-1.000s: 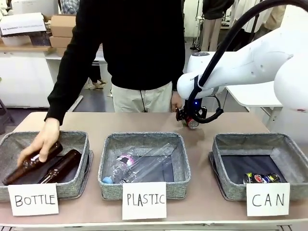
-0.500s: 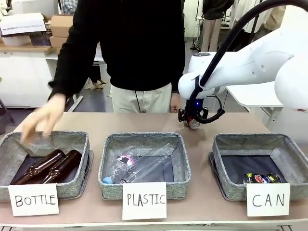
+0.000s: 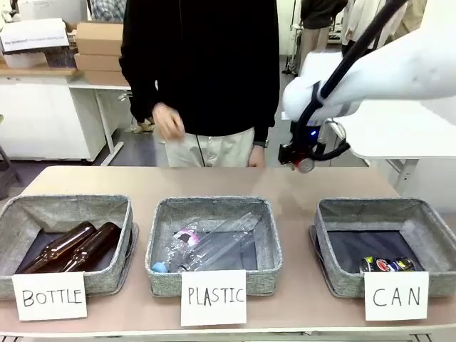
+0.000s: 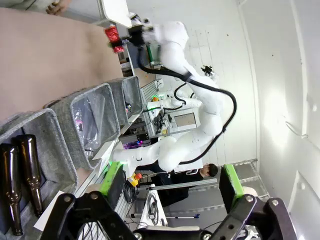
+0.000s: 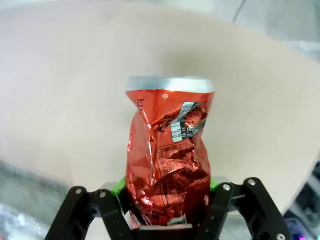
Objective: Sort the can waste into the basket.
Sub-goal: Pick up the can waste from the table and place it in the right Fabric basket.
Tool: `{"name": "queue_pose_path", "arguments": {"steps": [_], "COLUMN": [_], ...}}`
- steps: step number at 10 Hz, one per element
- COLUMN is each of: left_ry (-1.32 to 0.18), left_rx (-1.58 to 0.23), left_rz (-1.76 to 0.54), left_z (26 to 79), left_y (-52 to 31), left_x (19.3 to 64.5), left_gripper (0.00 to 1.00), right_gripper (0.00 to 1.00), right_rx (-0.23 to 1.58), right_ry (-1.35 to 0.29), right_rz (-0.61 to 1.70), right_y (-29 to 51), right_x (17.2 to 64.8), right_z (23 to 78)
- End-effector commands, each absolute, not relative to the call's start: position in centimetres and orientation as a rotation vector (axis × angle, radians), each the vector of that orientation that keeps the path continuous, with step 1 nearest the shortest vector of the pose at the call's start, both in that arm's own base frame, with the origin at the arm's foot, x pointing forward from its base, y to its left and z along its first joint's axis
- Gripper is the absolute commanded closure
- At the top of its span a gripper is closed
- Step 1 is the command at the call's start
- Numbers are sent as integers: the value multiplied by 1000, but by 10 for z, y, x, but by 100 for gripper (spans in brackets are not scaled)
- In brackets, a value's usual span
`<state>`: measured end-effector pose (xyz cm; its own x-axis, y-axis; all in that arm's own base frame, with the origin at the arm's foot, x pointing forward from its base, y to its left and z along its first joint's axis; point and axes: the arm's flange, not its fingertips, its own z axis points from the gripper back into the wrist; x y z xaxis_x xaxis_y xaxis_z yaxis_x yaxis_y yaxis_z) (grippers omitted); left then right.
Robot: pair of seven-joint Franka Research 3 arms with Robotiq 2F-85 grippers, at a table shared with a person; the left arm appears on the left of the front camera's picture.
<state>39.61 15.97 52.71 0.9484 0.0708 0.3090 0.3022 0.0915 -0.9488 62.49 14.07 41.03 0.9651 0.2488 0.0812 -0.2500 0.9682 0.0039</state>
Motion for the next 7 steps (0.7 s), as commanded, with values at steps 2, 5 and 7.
{"name": "queue_pose_path", "arguments": {"steps": [2,5,7], "left_ry": [-305,-305,-305], "left_rx": [-1475,-1475,-1475], "left_rz": [-184,-184,-184], "left_z": [528,528,528], "left_y": [158,158,158], "left_x": [393,393,393], "left_gripper": [0,0,0], "right_gripper": [57,57,57], "right_rx": [-11,71,106], "right_ry": [30,-3,-38], "right_rz": [485,702,741], "right_y": [52,36,31], "right_x": [453,350,335], "right_z": [480,461,453]}}
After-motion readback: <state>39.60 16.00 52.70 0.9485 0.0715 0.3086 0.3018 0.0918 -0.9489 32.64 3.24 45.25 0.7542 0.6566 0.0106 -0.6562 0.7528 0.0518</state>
